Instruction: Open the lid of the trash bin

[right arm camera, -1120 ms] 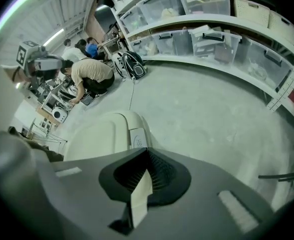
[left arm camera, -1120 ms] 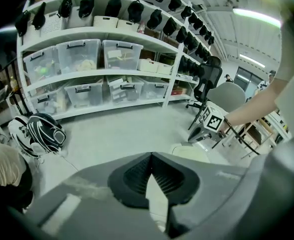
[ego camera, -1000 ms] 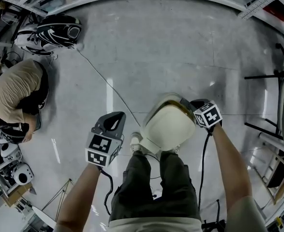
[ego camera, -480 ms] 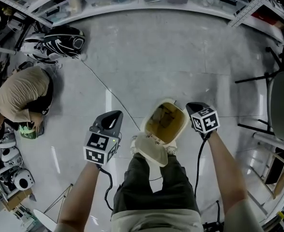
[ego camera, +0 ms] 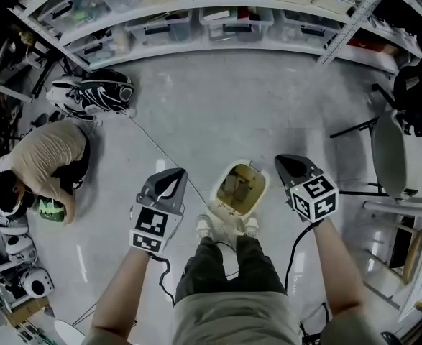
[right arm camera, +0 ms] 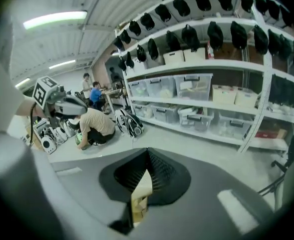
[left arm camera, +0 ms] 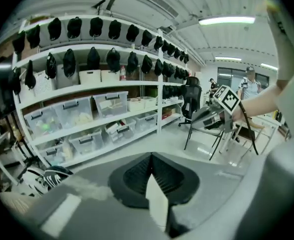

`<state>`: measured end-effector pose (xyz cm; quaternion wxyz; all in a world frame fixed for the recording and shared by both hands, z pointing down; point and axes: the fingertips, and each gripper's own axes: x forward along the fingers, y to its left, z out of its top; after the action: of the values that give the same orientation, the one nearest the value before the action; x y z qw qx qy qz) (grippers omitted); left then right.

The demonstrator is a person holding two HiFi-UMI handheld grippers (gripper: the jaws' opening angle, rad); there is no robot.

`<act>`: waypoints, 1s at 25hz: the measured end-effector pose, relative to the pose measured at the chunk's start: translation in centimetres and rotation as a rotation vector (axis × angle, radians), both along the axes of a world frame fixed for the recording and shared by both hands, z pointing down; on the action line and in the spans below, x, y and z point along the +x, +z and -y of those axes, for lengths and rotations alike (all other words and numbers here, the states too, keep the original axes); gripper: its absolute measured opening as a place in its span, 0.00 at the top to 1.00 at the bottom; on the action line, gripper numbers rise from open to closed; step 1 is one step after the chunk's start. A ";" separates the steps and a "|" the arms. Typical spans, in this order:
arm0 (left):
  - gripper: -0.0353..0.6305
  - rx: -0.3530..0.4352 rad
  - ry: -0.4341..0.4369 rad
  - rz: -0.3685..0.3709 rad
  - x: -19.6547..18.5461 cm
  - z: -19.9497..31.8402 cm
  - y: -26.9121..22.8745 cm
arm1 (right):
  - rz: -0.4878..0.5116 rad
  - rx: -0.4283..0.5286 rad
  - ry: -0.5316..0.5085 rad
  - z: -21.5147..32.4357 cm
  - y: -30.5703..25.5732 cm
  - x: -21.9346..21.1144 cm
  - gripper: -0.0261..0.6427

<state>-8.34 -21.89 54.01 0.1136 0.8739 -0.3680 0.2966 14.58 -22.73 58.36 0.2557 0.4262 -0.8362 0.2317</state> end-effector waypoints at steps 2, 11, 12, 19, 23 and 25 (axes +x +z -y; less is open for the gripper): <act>0.94 0.059 0.022 -0.002 0.3 0.0 -3.2 | 0.013 0.079 0.007 -0.2 -5.0 -0.5 0.96; 0.94 0.269 0.031 -0.086 0.8 -0.9 -17.4 | 0.100 0.366 0.068 -3.6 -23.1 -1.7 0.96; 0.94 0.284 0.031 -0.104 0.9 -1.2 -18.8 | 0.109 0.391 0.070 -4.1 -24.6 -1.9 0.96; 0.94 0.363 -0.018 -0.233 1.6 -3.7 -26.6 | 0.125 0.595 0.117 -8.5 -33.3 -3.6 0.96; 0.94 0.416 -0.050 -0.238 0.9 -4.8 -29.1 | 0.139 0.671 0.127 -10.6 -36.6 -4.1 0.96; 0.94 0.436 -0.051 -0.241 0.6 -5.1 -30.2 | 0.135 0.699 0.125 -11.1 -37.9 -4.1 0.96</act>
<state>-7.79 -16.76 23.76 -0.0270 0.8972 -0.4291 0.1009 10.47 -11.59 20.42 0.0241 0.5220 -0.8522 -0.0254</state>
